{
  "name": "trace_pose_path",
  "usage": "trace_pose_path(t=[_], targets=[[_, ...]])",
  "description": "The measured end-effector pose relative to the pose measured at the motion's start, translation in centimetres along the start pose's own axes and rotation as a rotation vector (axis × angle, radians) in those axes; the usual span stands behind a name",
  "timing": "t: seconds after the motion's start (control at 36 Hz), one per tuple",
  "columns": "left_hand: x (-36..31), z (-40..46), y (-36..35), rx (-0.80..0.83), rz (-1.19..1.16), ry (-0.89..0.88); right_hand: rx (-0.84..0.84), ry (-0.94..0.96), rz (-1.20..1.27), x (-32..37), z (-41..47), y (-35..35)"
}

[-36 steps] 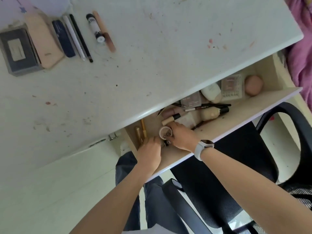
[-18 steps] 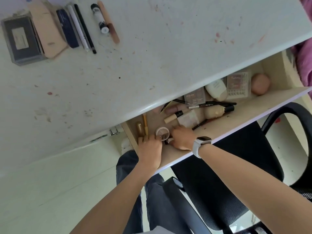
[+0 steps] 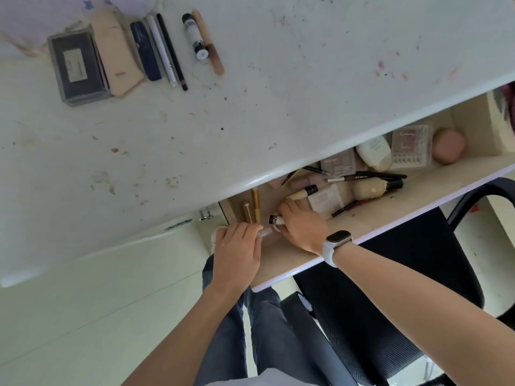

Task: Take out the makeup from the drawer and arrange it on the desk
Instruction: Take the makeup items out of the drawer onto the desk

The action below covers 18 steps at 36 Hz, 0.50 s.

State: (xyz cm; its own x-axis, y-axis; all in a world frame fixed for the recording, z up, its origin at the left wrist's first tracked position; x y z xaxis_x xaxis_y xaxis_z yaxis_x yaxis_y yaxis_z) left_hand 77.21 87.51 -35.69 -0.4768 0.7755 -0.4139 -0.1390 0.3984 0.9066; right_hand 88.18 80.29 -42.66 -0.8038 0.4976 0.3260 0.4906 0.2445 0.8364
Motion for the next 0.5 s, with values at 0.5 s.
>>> trace_pose_path(t=[0.5], targets=[[1.4, -1.0, 0.2, 0.044, -0.058, 0.066, 0.159, -0.087, 0.062, 0.0, 0.4, -1.6]])
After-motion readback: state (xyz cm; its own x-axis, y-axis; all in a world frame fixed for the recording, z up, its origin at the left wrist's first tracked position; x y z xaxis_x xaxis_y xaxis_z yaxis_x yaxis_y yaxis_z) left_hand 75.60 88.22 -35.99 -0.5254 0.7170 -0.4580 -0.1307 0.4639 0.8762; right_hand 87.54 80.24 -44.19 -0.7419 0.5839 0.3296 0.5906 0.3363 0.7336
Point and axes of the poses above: each hand's wrist, its own z-axis towards the middle knuckle, its own y-axis out of the back of the hand, x = y × z, the point moved 7 cm from there along z, towards the middle knuckle, and after that the axes turned 5 degrees about z, right-handed, at the moved point
